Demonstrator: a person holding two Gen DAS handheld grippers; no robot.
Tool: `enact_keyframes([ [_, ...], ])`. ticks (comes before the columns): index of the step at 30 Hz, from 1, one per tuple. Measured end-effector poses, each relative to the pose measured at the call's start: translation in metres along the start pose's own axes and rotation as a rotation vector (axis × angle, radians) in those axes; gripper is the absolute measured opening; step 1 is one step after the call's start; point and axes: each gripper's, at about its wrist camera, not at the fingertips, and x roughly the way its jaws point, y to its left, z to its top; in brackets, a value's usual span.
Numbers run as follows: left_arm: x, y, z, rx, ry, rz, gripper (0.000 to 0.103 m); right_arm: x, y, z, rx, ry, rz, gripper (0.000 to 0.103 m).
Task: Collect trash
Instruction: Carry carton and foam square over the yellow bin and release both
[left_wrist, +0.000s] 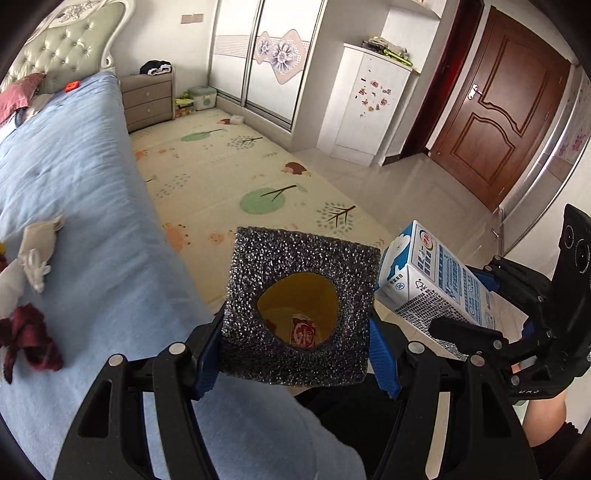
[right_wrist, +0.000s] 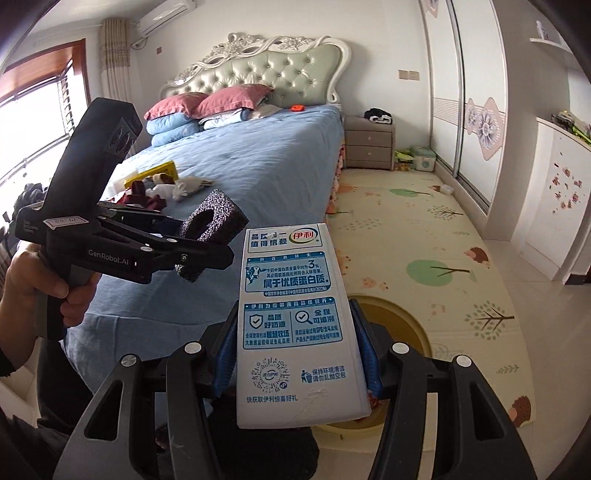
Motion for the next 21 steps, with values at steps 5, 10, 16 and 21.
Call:
enact_keyframes([
  [5,0.035,-0.021,0.018,0.030,0.049,-0.038,0.066,0.000,-0.028,-0.013,0.036,0.018,-0.059,0.053],
  [10,0.070,-0.028,0.035,0.018,0.103,-0.058,0.066,0.010,-0.052,-0.021,0.069,0.051,-0.089,0.053],
  [16,0.102,-0.028,0.050,-0.015,0.156,-0.070,0.066,0.028,-0.070,-0.029,0.098,0.087,-0.100,0.053],
  [21,0.116,-0.026,0.057,-0.022,0.173,-0.063,0.066,0.044,-0.077,-0.032,0.127,0.104,-0.084,0.053],
])
